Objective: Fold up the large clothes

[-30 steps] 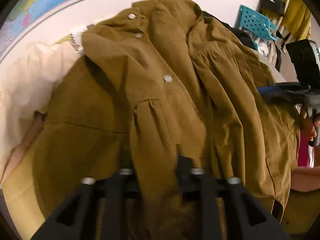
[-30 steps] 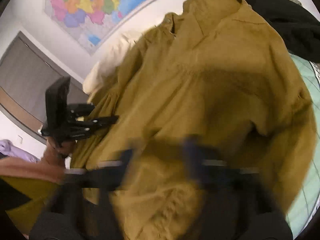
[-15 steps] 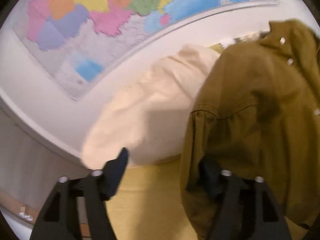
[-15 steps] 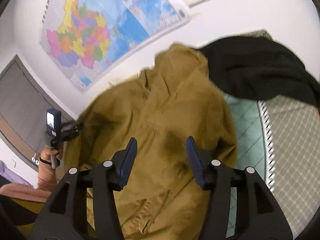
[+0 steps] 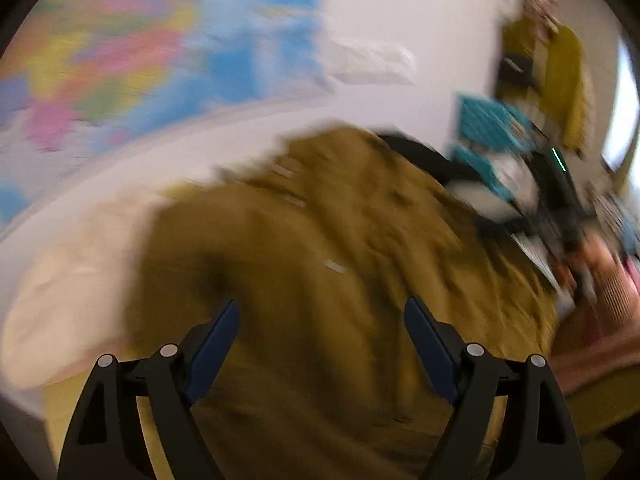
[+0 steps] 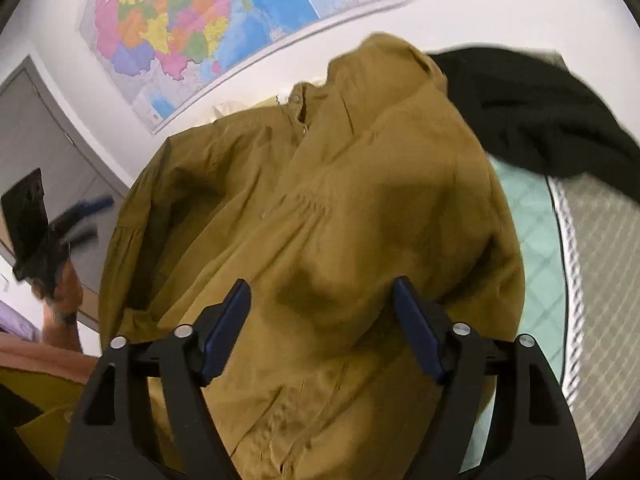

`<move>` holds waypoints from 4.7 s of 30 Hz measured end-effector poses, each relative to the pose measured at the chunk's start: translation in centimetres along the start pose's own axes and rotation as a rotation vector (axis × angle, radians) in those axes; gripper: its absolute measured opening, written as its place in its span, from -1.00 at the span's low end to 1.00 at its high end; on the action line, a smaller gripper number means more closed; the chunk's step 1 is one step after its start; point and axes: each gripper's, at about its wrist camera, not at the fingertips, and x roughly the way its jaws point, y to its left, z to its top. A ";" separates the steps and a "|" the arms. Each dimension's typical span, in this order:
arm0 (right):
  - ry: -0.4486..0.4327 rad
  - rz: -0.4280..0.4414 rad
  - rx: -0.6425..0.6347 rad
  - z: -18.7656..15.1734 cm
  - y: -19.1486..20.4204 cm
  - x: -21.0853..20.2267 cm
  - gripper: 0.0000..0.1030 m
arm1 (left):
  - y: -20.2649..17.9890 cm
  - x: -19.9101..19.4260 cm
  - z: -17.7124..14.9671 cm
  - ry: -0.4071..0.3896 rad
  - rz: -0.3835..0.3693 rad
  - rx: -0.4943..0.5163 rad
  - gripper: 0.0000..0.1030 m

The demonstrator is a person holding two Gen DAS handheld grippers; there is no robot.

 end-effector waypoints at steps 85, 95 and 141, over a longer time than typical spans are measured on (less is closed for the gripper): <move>0.006 -0.334 -0.106 11.3 -3.7 6.4 0.43 | 10.0 8.5 8.4 0.069 0.141 -0.122 0.54; 0.193 0.408 -0.289 4.1 12.5 8.4 0.53 | 11.8 3.4 3.1 0.054 0.227 -0.207 0.55; 0.125 0.057 -0.039 3.4 -0.7 4.9 0.89 | 11.4 10.1 3.7 0.122 0.290 -0.074 0.71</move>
